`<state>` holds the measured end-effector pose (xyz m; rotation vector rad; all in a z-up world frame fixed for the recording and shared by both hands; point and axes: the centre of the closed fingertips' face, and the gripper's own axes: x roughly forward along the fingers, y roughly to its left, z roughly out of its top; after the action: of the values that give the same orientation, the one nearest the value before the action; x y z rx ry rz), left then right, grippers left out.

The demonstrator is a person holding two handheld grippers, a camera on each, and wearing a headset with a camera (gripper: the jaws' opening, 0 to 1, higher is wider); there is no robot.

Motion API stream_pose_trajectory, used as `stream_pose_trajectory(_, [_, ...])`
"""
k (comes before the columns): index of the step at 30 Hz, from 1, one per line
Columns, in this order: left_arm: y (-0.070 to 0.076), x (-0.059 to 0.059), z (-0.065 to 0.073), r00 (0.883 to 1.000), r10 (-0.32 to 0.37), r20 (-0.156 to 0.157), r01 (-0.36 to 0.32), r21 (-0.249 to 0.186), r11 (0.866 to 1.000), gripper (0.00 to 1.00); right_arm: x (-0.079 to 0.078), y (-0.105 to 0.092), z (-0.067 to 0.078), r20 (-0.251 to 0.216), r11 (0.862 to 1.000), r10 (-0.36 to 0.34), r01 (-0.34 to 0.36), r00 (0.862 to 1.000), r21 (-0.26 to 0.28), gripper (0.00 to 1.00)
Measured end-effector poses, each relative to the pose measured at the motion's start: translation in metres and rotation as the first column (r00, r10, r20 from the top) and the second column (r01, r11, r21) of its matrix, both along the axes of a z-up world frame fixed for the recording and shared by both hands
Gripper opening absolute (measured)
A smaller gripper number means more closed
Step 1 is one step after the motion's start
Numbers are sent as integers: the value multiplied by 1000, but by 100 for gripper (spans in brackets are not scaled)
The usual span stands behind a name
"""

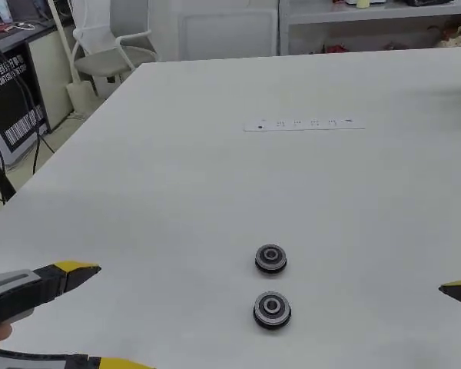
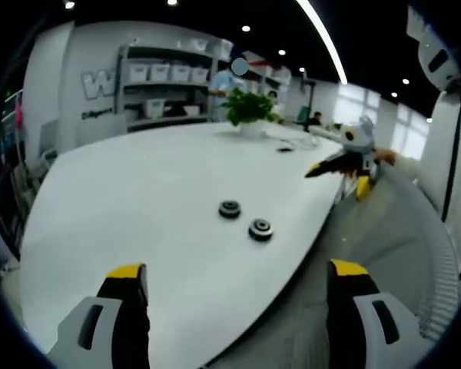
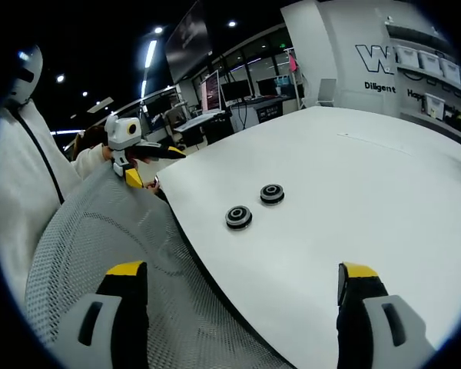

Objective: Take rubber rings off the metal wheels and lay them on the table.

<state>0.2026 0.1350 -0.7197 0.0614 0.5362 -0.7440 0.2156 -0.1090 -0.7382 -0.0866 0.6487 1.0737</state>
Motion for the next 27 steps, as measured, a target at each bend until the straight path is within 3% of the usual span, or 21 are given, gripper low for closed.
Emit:
stream_pose_trajectory(4, [0,1,0,1000,-2,3,2,3,1000,99,1,0,4,12,1000,-6,6,1000,3,99])
stream_pose_trajectory(8, [-3,0,5,1000,-8,11,9,-29,1000,99,1,0,10,25,1000,-10,10,1000,13,98])
stream_pose_trajectory(27, [-5,-3,17,999,-5,45,7,-24,1000,97,-4,-10,16,46,999,-41,40,998,15,98])
